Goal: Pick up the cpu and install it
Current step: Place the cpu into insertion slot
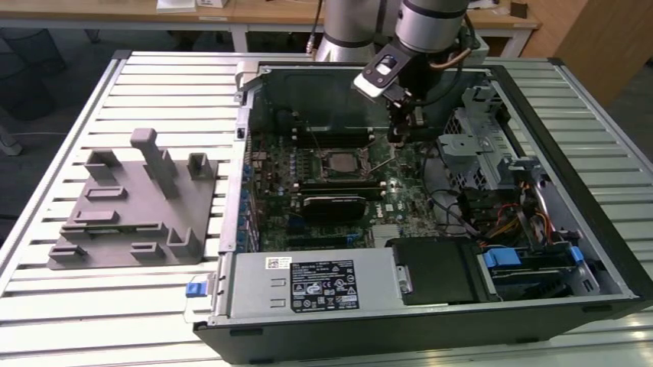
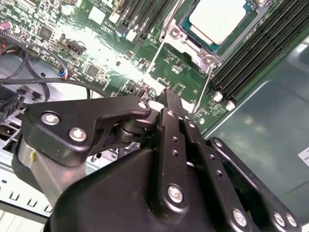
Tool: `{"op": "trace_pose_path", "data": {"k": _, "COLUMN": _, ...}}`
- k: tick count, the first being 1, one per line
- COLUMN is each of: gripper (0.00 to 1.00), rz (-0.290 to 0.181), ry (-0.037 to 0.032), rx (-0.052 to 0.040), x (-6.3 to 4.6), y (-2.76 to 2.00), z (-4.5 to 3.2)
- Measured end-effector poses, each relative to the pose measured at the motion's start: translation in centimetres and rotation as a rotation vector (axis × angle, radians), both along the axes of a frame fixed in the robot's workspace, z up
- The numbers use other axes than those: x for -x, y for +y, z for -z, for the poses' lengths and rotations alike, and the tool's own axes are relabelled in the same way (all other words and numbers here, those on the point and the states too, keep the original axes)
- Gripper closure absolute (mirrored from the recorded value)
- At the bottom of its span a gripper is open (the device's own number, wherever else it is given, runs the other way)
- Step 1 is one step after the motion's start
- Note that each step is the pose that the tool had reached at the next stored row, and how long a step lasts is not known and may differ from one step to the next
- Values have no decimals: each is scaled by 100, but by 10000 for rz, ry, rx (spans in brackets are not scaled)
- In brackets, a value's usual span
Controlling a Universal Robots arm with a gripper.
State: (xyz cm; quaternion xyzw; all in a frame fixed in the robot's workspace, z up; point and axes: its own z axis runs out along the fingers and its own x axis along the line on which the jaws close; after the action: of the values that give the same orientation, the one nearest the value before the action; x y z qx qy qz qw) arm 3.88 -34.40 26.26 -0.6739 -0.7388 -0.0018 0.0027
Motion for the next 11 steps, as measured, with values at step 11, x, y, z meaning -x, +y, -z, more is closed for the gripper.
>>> {"op": "trace_pose_path", "data": {"k": 11, "gripper": 89, "rz": -5, "ry": 13, "rx": 0, "x": -131, "y": 101, "z": 81}}
